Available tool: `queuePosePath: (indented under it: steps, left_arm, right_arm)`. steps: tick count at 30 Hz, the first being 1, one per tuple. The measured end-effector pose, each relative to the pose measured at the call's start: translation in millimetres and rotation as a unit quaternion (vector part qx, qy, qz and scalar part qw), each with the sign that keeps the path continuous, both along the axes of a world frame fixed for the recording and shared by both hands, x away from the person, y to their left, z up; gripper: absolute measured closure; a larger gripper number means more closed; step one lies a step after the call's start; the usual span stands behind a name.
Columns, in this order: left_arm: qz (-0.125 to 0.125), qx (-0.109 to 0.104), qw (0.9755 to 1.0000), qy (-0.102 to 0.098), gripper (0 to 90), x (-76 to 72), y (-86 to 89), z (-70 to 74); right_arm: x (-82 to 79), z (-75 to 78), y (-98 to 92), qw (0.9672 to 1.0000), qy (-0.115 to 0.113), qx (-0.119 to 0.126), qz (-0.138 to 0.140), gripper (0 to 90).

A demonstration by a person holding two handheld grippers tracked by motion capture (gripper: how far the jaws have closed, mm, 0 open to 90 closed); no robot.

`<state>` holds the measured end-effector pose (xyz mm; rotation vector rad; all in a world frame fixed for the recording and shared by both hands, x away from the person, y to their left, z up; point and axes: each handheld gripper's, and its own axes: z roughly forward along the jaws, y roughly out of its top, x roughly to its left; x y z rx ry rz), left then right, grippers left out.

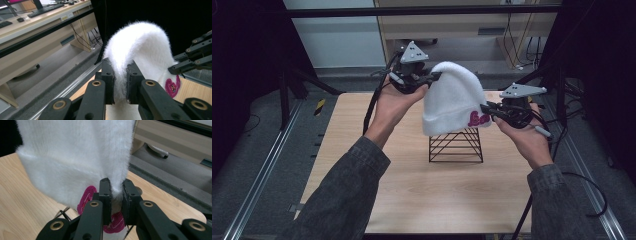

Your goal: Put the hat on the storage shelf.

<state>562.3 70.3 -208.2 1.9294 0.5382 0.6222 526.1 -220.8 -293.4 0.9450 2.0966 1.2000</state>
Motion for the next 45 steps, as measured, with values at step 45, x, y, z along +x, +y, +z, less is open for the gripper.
queuePosePath:
  steps: [45]
  left_arm:
    - [-0.02, 0.036, 0.9988, 0.026, 79.3, 7.2, -18.1, -34.4]
  right_arm:
    - [-3.7, -50.8, -2.0, 0.9989, 0.045, -0.008, -0.002, 79.1]
